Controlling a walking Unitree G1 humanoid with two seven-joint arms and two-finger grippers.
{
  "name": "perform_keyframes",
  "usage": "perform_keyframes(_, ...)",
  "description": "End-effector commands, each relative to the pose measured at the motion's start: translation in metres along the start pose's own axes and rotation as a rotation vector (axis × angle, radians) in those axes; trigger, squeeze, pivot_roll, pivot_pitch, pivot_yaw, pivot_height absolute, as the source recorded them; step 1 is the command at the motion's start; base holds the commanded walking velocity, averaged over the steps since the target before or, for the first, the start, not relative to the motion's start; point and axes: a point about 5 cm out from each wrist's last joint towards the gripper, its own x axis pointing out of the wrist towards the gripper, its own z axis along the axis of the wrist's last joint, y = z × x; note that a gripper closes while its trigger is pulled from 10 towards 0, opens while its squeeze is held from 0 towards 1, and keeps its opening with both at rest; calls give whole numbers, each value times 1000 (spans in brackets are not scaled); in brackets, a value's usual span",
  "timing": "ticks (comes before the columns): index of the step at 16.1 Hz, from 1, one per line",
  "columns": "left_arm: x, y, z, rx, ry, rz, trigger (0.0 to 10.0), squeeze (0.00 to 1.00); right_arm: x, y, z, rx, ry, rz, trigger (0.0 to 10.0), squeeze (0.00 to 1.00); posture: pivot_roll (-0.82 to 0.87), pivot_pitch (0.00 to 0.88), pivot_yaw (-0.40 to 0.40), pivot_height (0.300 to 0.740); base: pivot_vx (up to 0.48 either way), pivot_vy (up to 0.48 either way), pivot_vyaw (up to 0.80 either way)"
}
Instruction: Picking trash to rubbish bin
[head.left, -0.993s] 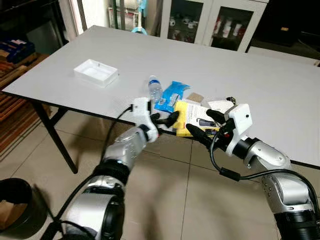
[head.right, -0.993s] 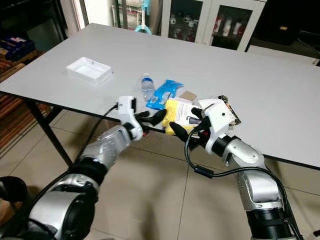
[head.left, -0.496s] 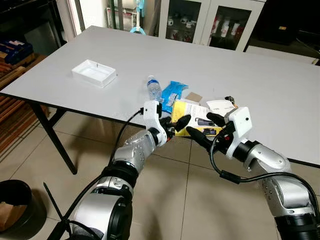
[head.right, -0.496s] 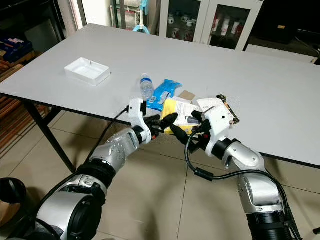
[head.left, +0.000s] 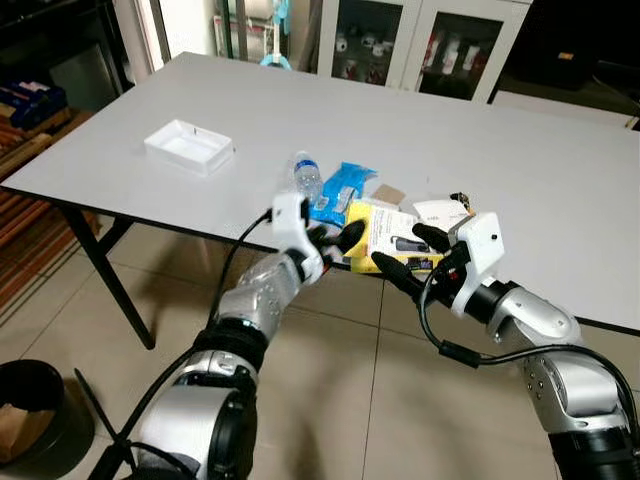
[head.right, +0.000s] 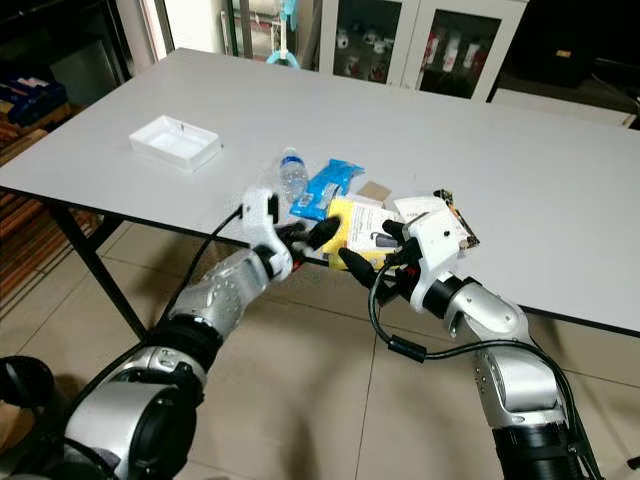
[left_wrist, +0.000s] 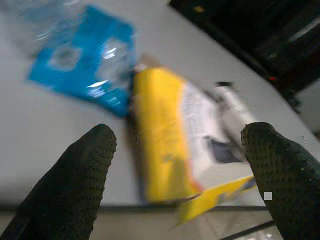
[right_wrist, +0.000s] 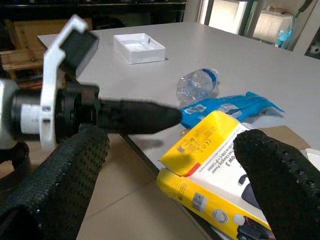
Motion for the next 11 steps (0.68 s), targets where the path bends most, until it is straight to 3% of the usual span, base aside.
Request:
perform_keyframes(1, 2, 1, 3, 4, -7, 39, 10000, 0, -1, 2, 2, 1, -1, 7, 10000, 0, -76, 27, -52, 740, 0, 0, 0)
perform_keyframes(5, 0, 12, 3, -36, -8, 118, 10000, 0, -7, 5, 0, 6, 12, 8, 10000, 0, -93, 40, -58, 740, 0, 0, 0)
perform_keyframes(11, 5, 1, -5, -57, 17, 78, 10000, 0, -18, 15, -2, 22, 33, 15, 10000, 0, -142, 108, -55, 740, 0, 0, 0)
